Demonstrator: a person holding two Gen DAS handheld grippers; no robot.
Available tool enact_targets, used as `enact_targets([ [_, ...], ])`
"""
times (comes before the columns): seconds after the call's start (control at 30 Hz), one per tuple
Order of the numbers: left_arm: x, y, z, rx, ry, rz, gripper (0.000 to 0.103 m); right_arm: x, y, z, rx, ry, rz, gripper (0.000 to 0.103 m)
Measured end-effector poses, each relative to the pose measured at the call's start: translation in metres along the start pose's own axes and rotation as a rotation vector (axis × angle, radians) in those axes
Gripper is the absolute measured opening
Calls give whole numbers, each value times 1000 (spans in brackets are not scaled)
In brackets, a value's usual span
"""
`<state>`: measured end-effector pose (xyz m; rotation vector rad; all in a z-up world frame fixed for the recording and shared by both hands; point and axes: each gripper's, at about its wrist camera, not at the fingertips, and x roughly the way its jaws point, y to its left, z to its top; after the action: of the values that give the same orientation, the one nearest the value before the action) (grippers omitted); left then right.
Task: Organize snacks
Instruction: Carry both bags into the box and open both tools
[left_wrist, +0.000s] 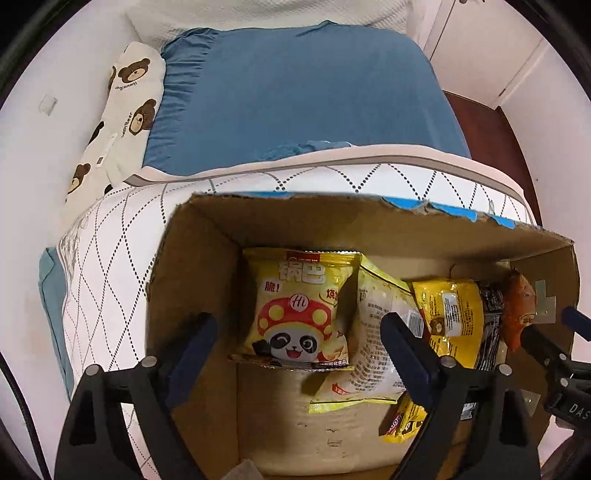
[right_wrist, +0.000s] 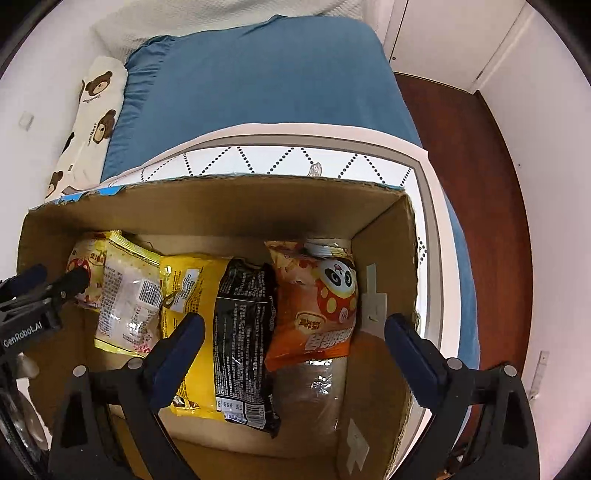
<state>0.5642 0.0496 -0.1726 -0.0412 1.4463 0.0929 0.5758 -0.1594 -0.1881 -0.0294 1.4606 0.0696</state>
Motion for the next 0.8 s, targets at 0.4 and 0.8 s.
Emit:
enact_targets([
  [0.4, -41, -7, -48, -6, -115, -65, 91, -31, -9, -52, 61, -93, 72, 100],
  [0.8, -108, -14, -123, 10, -314, -74, 91, -77, 1, -131, 34, -251, 66, 100],
])
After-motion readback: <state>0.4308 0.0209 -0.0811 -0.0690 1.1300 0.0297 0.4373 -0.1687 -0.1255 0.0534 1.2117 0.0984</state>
